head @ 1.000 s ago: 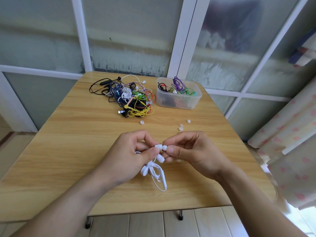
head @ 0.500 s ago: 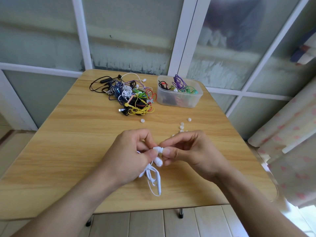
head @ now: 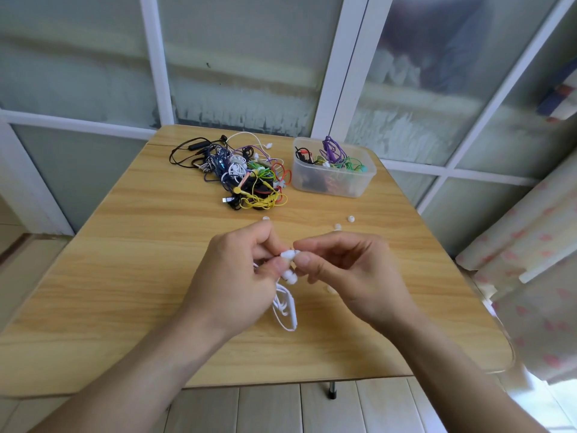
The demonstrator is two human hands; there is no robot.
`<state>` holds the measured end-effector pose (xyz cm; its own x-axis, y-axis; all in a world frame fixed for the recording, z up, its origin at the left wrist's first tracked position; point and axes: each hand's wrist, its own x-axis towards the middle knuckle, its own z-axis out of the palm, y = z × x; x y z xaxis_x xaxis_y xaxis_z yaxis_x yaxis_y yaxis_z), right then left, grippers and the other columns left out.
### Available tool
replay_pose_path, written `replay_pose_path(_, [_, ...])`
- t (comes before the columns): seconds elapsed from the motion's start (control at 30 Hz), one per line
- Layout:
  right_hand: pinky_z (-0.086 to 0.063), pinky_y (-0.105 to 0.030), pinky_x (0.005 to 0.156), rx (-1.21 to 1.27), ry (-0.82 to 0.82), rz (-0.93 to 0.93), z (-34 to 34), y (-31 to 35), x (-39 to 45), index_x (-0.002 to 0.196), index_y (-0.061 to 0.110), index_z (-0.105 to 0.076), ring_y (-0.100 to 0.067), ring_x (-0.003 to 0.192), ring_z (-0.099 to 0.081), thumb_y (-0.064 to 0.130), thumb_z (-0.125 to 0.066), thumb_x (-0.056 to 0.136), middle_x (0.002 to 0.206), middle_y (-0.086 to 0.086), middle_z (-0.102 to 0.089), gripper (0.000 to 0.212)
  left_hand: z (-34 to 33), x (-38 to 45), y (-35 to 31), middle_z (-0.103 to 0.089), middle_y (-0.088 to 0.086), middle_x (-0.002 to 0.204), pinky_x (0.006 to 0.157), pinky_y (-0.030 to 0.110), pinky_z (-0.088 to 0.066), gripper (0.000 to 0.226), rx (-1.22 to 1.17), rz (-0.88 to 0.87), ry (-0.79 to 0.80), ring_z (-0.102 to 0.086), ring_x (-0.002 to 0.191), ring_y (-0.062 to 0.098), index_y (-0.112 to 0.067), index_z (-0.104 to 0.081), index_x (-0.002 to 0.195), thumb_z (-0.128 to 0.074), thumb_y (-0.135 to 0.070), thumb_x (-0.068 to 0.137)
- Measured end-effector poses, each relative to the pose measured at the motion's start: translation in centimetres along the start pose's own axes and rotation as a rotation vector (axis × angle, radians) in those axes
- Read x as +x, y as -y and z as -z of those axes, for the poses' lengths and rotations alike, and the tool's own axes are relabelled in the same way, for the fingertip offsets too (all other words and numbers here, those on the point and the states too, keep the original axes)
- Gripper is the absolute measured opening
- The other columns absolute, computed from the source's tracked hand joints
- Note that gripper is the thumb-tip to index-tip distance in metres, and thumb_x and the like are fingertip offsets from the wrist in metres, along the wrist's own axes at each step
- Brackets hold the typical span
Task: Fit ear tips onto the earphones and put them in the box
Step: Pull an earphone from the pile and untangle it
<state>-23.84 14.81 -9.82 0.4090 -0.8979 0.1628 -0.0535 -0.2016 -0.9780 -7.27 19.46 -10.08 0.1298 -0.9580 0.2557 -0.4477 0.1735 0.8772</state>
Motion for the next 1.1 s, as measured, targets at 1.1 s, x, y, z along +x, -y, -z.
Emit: replay_pose_path(1.1, [-0.053,-0.021,0.065,-0.206,0.009,0.108,1.1,0.0,0.0,0.097,0.017,-0.075,-0.012,0.075,-0.072,0.017,-0.078,0.076,0.085,0.003,-0.077,0.022,-0.6,0.4,0.4,-0.075,0.001,0.071,0.059,0.024,-0.046,0.012,-0.272,0.071,0.079,-0.065,0.053,0.029,-0.011,-0.058,0.082,-0.061,-0.003,0.091])
